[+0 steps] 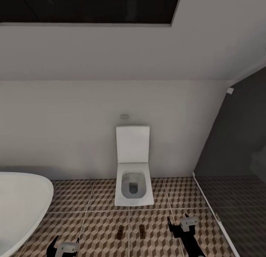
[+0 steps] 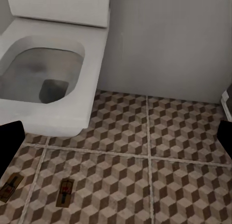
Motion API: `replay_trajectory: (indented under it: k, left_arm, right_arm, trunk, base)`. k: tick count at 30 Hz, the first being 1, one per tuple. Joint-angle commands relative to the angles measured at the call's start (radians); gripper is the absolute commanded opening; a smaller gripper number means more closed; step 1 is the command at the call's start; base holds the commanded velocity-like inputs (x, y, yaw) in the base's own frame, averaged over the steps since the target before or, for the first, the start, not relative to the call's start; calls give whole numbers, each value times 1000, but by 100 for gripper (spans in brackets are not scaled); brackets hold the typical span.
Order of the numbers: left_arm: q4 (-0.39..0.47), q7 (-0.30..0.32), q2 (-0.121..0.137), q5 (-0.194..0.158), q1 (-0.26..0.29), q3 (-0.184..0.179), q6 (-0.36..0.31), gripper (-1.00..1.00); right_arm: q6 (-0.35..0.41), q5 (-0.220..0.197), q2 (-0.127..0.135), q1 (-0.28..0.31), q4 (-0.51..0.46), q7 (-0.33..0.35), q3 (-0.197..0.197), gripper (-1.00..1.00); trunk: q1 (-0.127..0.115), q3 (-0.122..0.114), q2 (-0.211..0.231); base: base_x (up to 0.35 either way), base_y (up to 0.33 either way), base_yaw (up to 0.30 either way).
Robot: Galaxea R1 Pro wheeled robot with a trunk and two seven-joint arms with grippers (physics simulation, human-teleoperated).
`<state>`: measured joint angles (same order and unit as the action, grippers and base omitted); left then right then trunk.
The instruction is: Take the four mousetraps from the cabinet in the bathroom and place them on the bathroom floor. Make sure all four end up on the same floor surface, and ensure that at least two of them are either under or directly next to the same bathroom sink.
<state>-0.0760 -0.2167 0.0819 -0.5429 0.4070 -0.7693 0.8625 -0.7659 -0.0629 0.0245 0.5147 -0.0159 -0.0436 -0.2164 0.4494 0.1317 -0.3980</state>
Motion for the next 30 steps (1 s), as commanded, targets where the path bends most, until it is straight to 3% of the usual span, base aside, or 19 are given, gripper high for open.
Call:
replay_trajectory:
  k: [1,21,30]
  left_arm:
    - [-2,-6,-1,-1,1,-8,3,100]
    - [-2,-6,-1,-1,1,-8,3,100]
    - [-2,-5,-27,0,1,-8,-27,100]
  right_arm:
    - [-2,-6,0,1,1,-4,-9,100]
    - [-2,-6,0,1,1,-4,-9,100]
    - [5,-6,0,0,1,-7,-9,100]
  trunk:
    - [1,0,-2]
    - [1,-32,-2]
    - [1,-41,-2]
  base:
    - [0,0,0]
    - [0,0,0]
    - [0,0,0]
